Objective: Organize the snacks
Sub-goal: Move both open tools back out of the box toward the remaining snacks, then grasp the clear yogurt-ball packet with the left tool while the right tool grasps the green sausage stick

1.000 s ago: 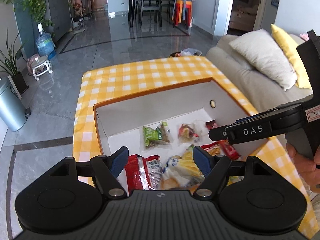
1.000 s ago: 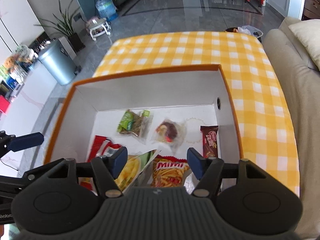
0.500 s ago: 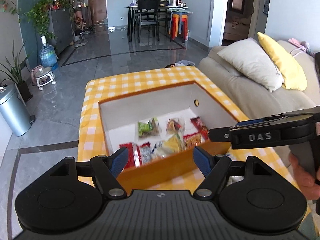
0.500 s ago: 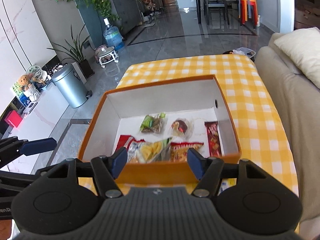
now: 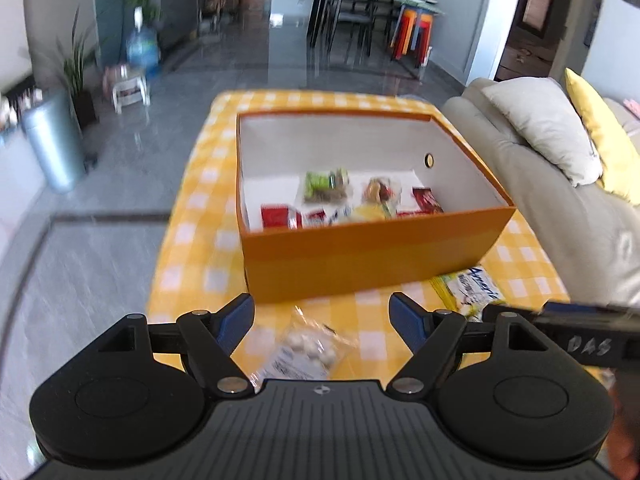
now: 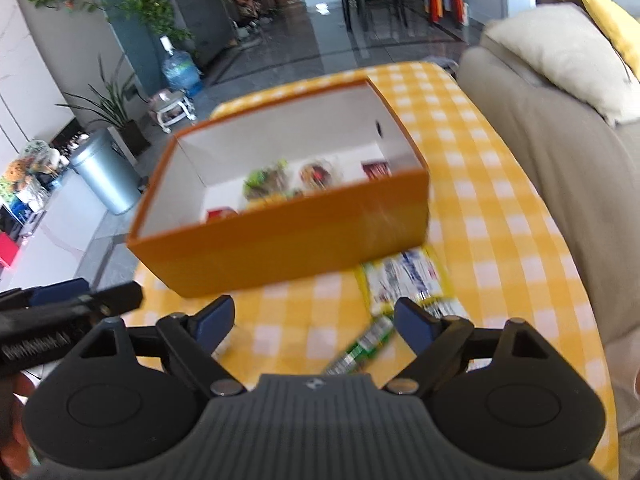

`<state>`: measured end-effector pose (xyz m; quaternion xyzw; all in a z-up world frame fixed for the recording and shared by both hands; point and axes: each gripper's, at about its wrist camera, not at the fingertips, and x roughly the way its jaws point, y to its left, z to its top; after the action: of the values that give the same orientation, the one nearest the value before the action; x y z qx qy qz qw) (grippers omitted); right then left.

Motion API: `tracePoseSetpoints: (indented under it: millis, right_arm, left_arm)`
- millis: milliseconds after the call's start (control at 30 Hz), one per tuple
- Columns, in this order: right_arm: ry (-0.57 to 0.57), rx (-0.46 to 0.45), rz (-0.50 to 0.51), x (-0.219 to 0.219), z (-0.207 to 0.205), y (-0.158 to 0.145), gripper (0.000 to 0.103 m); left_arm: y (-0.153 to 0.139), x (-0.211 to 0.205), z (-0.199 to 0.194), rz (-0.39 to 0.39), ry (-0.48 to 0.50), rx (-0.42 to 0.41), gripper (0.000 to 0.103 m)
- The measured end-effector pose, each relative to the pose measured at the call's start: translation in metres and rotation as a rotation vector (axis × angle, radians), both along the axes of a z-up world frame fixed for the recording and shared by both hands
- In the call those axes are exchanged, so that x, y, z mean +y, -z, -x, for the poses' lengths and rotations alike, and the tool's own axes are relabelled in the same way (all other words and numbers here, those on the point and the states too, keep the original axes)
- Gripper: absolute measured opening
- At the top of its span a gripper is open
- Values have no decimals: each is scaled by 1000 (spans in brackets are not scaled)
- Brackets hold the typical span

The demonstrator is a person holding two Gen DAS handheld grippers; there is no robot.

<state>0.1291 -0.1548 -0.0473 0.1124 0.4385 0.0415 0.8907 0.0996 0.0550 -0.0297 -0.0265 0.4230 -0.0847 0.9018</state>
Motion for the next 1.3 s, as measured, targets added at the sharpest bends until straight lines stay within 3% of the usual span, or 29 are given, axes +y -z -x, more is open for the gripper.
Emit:
tracePoseSetpoints:
  millis: [133,200,400,633,933,1300]
  right_arm:
    - [17,48,6,-4,-1,19,84]
    - [30,66,7,-6,-2,27,84]
    - [80,110,-3,-11,-6,49,84]
    - [102,182,-114,-15,-18,70,81]
    - [82,245,-117,-8,-31,84,68]
    - [113,293,-153,-10,-46,100,61]
  left_arm:
    - [6,5,0,14,-21,23,94]
    - [10,6,-3,18,-33,48,103]
    - [24,5,-11,29,-23,117,103]
    - [43,-5,-25,-70,72,185,103]
    - [79,-19,-38,-188,225,273,103]
    - [100,-25,-50,-260,265,282,103]
